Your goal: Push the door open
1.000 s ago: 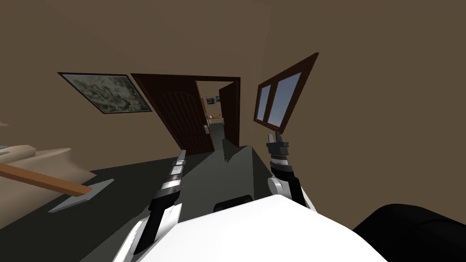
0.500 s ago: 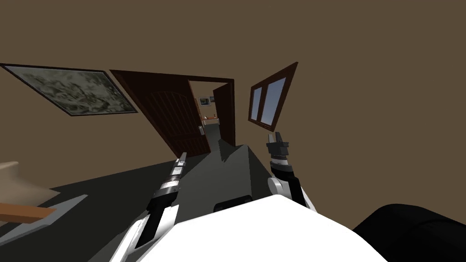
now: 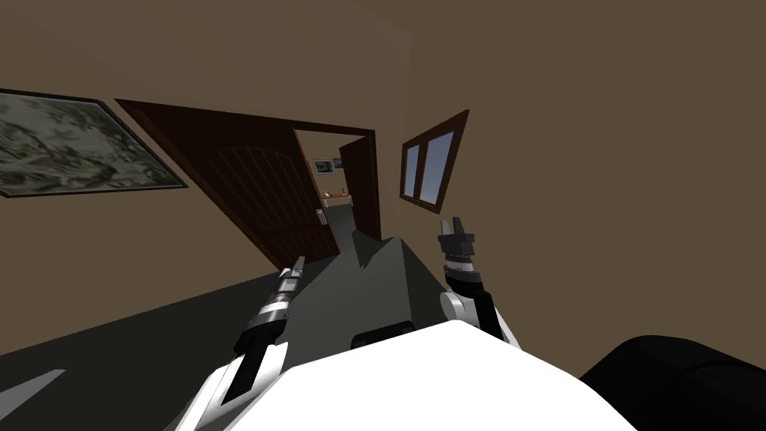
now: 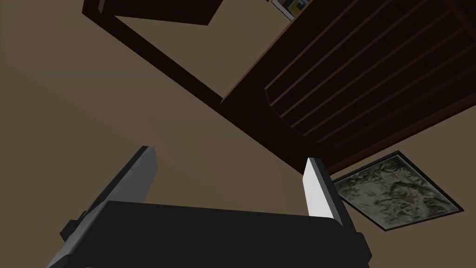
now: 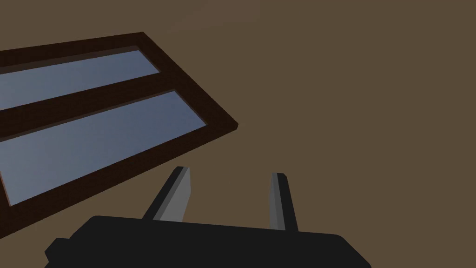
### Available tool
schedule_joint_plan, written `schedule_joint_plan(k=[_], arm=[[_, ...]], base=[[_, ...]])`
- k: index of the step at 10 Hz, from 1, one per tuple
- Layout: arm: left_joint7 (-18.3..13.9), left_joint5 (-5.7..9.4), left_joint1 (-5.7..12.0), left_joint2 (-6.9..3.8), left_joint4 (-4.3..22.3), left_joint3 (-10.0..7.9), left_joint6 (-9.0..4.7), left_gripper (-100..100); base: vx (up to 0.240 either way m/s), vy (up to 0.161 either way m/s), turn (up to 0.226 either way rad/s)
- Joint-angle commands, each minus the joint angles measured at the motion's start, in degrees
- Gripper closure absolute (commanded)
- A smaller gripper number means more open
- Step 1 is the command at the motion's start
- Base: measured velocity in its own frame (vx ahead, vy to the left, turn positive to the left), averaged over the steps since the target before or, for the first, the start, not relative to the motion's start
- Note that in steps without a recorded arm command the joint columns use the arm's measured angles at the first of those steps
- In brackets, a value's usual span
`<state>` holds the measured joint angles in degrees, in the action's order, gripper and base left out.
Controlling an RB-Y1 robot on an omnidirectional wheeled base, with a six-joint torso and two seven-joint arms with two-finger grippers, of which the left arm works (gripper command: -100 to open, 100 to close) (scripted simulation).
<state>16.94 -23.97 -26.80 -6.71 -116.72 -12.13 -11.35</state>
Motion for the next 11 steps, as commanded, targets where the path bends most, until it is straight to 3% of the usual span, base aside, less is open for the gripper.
schedule_joint_plan(k=[1, 11], arm=[[1.0, -1.72, 0.28, -0.08, 1.4, -0.95, 0.99, -100], [6.0, -12.2, 1.33, -1.33, 8.4, -6.91, 7.87, -100]], base=[[0.004, 0.056, -0.221], [0.013, 0.082, -0.203]])
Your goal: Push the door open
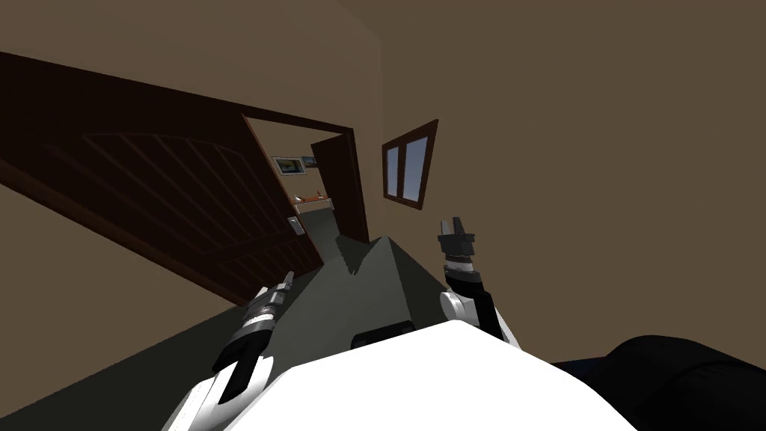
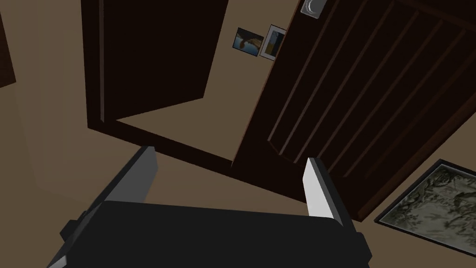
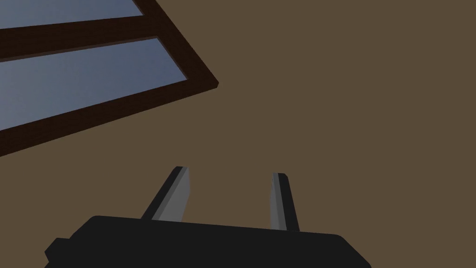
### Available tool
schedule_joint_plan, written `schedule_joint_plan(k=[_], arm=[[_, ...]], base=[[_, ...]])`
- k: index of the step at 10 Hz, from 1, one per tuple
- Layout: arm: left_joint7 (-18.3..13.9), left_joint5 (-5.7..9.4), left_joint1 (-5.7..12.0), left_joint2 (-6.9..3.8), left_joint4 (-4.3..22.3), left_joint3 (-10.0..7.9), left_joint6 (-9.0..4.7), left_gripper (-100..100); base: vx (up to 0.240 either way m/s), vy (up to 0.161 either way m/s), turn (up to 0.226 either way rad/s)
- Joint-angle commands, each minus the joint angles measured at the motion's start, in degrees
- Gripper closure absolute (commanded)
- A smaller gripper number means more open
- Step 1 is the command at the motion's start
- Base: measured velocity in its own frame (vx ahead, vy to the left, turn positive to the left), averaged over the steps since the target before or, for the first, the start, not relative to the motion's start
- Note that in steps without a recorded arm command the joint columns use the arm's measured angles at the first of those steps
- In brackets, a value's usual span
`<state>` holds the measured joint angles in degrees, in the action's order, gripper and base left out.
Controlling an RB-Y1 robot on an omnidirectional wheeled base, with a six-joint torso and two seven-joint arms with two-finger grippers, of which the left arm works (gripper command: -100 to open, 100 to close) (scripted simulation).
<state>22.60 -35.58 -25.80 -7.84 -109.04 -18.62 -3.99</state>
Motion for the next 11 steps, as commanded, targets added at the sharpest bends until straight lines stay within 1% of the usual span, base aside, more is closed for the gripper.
schedule_joint_plan(k=[1, 3, 6, 8, 9, 11], arm=[[1.0, -1.9, 0.46, -0.33, 1.5, -1.16, 1.37, -100], [1.8, -3.64, 0.63, -0.49, 2.7, -2.15, 2.52, -100], [3.5, -7.11, 0.98, -0.83, 5.0, -4.13, 4.8, -100], [4.3, -8.89, 1.16, -0.98, 6.2, -5.13, 5.96, -100], [4.9, -10.23, 1.3, -1.09, 7.1, -5.9, 6.84, -100], [5.8, -12.02, 1.48, -1.24, 8.3, -6.91, 8.02, -100]], base=[[0.024, 0.103, -0.258], [0.019, 0.108, -0.173], [0.014, 0.094, -0.232], [0.005, 0.104, -0.202], [0.015, 0.129, -0.2], [0.01, 0.117, -0.215]])
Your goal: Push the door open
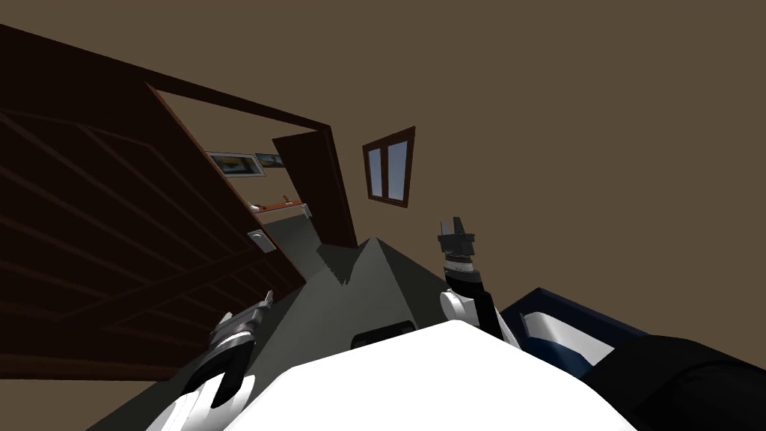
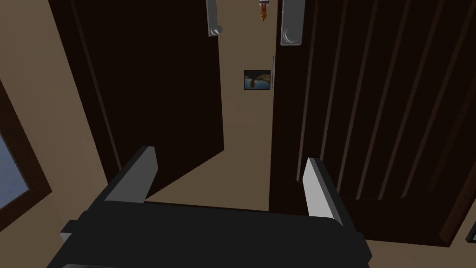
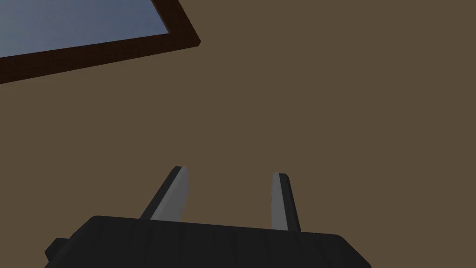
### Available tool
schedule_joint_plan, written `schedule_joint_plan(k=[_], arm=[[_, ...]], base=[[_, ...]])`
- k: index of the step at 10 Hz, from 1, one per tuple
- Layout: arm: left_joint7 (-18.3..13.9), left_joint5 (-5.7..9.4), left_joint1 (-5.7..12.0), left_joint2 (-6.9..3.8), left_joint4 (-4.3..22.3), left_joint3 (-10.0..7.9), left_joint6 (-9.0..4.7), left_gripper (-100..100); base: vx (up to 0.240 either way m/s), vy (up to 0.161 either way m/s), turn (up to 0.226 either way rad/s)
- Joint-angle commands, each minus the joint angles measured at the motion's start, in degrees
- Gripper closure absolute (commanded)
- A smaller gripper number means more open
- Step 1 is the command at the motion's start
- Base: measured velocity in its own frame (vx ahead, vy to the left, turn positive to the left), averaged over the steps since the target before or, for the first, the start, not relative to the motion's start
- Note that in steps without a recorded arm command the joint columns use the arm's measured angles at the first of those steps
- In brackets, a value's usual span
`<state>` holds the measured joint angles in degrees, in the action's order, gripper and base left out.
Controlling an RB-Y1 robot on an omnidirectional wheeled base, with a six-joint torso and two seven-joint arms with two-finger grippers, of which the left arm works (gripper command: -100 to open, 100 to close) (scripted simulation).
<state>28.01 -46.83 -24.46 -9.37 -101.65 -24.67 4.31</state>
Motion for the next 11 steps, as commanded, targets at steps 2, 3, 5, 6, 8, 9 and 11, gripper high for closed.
schedule_joint_plan(k=[2, 3, 5, 6, 8, 9, 11], arm=[[1.5, -3.0, 0.36, 0.11, 2.4, -2.13, 1.19, -100], [1.9, -3.9, 0.45, 0.04, 3.0, -2.64, 1.77, -100], [3.0, -6.13, 0.68, -0.13, 4.5, -3.92, 3.24, -100], [3.4, -7.03, 0.77, -0.19, 5.1, -4.42, 3.83, -100], [4.5, -9.27, 1.0, -0.35, 6.6, -5.7, 5.3, -100], [4.9, -10.16, 1.09, -0.41, 7.1, -6.2, 5.89, -100], [5.8, -11.95, 1.27, -0.54, 8.3, -7.22, 7.06, -100]], base=[[0.002, 0.103, -0.194], [0.001, 0.118, -0.226], [0.006, 0.117, -0.247], [0.01, 0.108, -0.146], [-0.001, 0.124, -0.253], [0.001, 0.129, -0.208], [-0.018, 0.115, -0.2]])
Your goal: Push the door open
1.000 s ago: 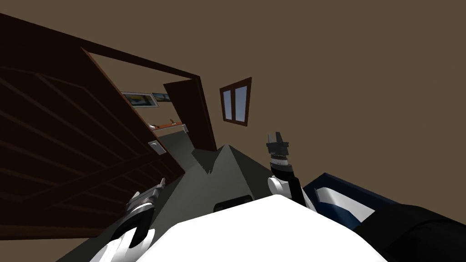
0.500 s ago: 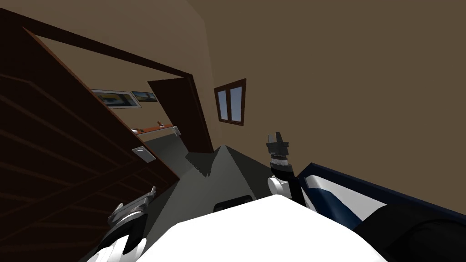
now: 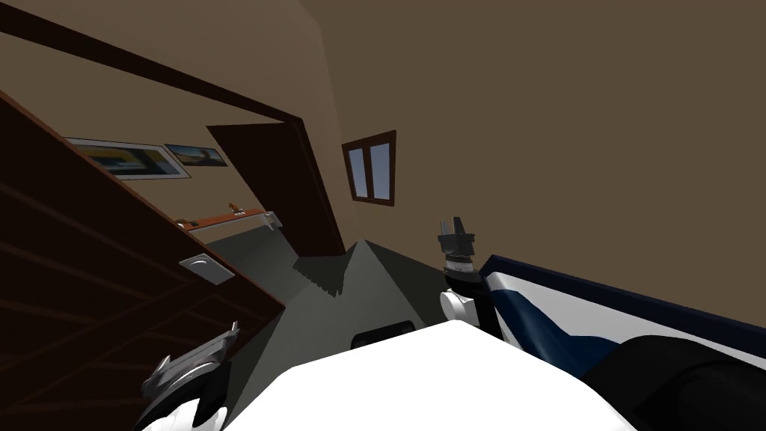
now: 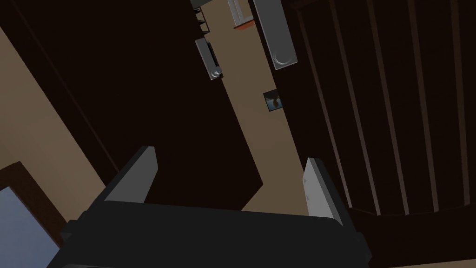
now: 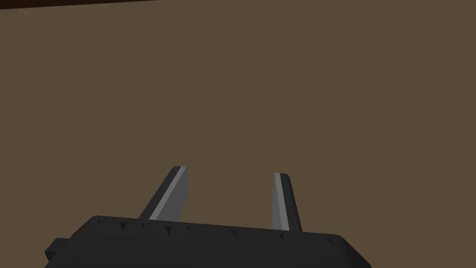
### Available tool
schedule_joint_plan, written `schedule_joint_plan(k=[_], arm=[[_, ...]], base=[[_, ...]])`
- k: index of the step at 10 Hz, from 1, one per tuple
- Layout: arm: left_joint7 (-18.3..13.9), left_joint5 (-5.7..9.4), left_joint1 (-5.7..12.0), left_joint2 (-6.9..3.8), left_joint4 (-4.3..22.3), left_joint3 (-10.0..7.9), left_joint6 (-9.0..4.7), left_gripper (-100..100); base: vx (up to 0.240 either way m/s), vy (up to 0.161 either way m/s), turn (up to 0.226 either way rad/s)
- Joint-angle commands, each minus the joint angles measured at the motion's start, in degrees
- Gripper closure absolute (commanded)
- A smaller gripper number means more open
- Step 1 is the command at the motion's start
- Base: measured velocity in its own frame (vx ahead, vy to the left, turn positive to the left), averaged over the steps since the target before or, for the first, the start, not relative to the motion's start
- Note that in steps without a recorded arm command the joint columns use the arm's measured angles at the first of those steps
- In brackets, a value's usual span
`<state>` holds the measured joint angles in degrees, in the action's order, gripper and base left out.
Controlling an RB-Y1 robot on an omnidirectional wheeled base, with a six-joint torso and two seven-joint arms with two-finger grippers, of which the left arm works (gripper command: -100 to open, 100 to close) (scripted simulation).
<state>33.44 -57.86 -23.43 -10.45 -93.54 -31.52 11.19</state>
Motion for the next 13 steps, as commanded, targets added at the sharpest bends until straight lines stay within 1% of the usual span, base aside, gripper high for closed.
schedule_joint_plan(k=[1, 2, 3, 4, 5, 7, 8, 9, 11, 12, 13], arm=[[0.8, -1.82, 0.32, 0.48, 0.8, -0.88, 0.77, -100], [1.4, -3.13, 0.46, 0.4, 1.7, -1.62, 1.63, -100], [1.6, -3.56, 0.5, 0.37, 2.0, -1.87, 1.91, -100], [2.0, -4.43, 0.59, 0.32, 2.6, -2.36, 2.48, -100], [2.6, -5.74, 0.72, 0.24, 3.4, -3.1, 3.34, -100], [3.5, -7.48, 0.89, 0.13, 4.6, -4.09, 4.48, -100], [3.7, -7.91, 0.94, 0.11, 4.9, -4.34, 4.77, -100], [4.1, -8.78, 1.03, 0.05, 5.5, -4.83, 5.34, -100], [5.3, -11.3, 1.28, -0.09, 7.1, -6.27, 6.99, -100], [5.7, -12.12, 1.36, -0.14, 7.7, -6.73, 7.53, -100], [5.9, -12.53, 1.4, -0.16, 8.0, -6.96, 7.8, -100]], base=[[-0.015, 0.094, -0.123], [-0.002, 0.103, -0.241], [-0.002, 0.112, -0.166], [-0.018, 0.109, -0.133], [-0.019, 0.125, -0.252], [-0.015, 0.109, -0.209], [-0.023, 0.094, -0.107], [-0.017, 0.086, -0.137], [-0.032, 0.132, -0.266], [-0.029, 0.146, -0.189], [-0.017, 0.101, -0.107]])
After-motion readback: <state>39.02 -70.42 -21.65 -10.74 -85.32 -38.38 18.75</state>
